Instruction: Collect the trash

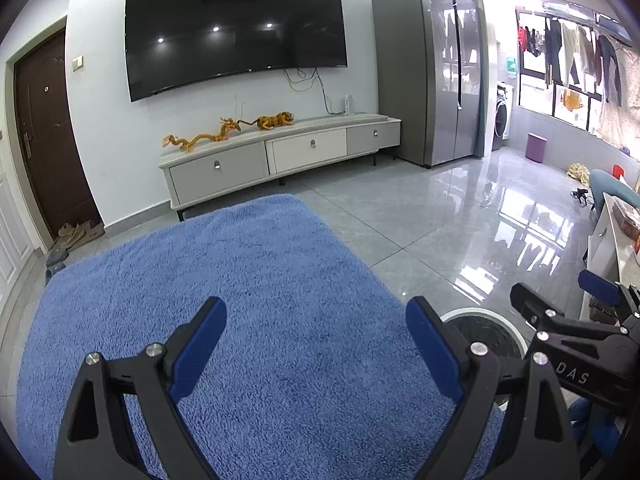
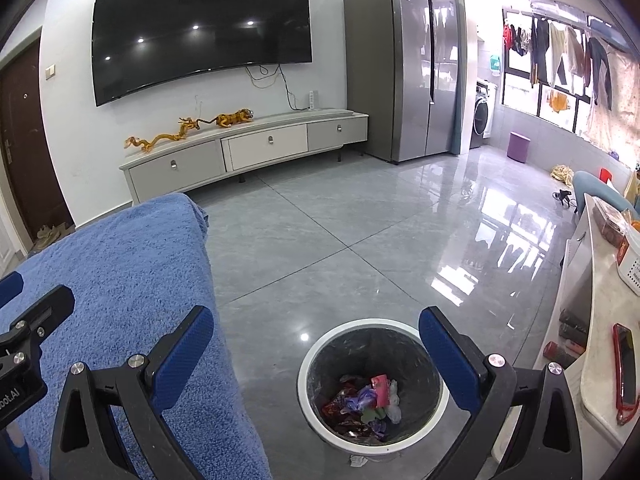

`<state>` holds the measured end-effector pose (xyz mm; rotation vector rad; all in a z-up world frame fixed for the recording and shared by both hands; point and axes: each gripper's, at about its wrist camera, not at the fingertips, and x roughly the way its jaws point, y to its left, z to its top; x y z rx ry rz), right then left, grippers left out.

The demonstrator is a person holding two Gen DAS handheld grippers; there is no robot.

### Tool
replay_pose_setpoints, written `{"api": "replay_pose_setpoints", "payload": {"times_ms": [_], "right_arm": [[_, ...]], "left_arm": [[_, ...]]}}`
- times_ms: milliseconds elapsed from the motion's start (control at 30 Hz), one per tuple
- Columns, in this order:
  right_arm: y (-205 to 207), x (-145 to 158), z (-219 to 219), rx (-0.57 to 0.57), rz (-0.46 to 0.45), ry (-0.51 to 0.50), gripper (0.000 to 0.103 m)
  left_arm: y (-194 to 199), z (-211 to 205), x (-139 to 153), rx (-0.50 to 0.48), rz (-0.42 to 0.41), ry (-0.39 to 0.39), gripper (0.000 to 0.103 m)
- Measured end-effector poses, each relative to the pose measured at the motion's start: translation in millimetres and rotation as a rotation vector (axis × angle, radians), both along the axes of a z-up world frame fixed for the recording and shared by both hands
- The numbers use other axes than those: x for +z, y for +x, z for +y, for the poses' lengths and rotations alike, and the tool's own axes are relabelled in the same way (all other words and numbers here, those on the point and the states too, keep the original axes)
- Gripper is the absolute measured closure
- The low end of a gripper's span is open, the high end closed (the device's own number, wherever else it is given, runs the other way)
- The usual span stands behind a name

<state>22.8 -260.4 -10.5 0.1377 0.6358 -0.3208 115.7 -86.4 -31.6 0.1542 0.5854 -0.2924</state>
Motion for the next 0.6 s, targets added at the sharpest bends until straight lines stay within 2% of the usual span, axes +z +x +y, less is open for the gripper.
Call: {"api": "replay_pose_setpoints", "payload": {"times_ms": [600], "right_arm": [[3.4,6.1,-10.8,-0.022,-0.010,-0.005,0.000]], "left_arm": [[2.3,-4.3,6.5,0.004,0.009,-0.002,0.012]]}}
